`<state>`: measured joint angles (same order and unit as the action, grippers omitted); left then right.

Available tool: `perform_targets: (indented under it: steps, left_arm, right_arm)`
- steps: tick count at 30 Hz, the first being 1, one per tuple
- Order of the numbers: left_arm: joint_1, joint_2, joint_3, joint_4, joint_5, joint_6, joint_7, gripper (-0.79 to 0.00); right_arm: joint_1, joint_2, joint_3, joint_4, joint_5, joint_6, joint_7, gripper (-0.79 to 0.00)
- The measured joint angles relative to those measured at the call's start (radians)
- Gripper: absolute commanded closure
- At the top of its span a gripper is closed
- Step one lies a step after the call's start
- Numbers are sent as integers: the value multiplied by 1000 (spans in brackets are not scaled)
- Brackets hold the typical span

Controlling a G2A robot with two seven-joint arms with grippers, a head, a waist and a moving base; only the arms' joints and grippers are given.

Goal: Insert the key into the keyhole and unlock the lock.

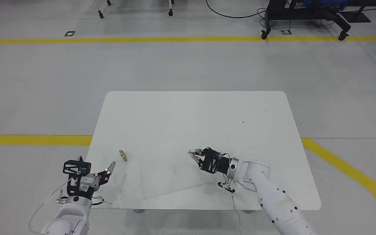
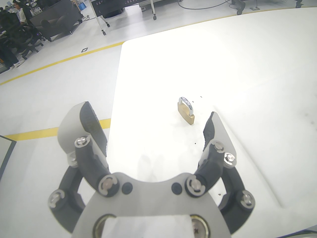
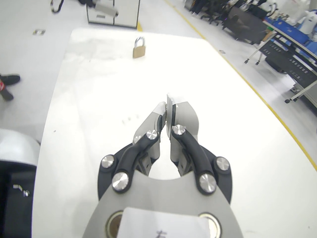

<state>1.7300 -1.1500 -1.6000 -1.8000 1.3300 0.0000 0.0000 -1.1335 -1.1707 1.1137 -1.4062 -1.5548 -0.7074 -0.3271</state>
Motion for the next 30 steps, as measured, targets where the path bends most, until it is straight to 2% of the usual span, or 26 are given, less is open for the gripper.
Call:
perform_targets:
  steps: [5,8,16,19,22,25,27,30]
  left_arm:
    - [0,0,0,0,0,0,0,-785]
    - [0,0,0,0,0,0,0,-785]
    - [0,0,0,-2,0,-1,1,-785]
    - [7,-2,5,-41,-20,-23,44,-785]
    - [19,-5,8,-105,-169,-140,44,-785]
    - [32,-2,1,-183,-348,-286,-31,-785]
    - [36,2,6,-212,-532,-408,-130,-785]
    - [-4,11,51,-182,-859,-547,-351,-785]
  right_arm:
    - [-50,9,71,53,169,-71,-125,0]
    - [-72,15,92,74,206,-119,-171,0]
    - [-72,15,92,74,205,-119,-171,0]
    - [-76,13,92,76,225,-99,-163,0]
    - [-70,2,64,82,338,-111,-178,0]
    - [-41,-11,23,121,471,-252,-196,0]
    - [-15,-22,-24,151,581,-307,-193,0]
    - [29,-33,-111,183,746,-306,-155,0]
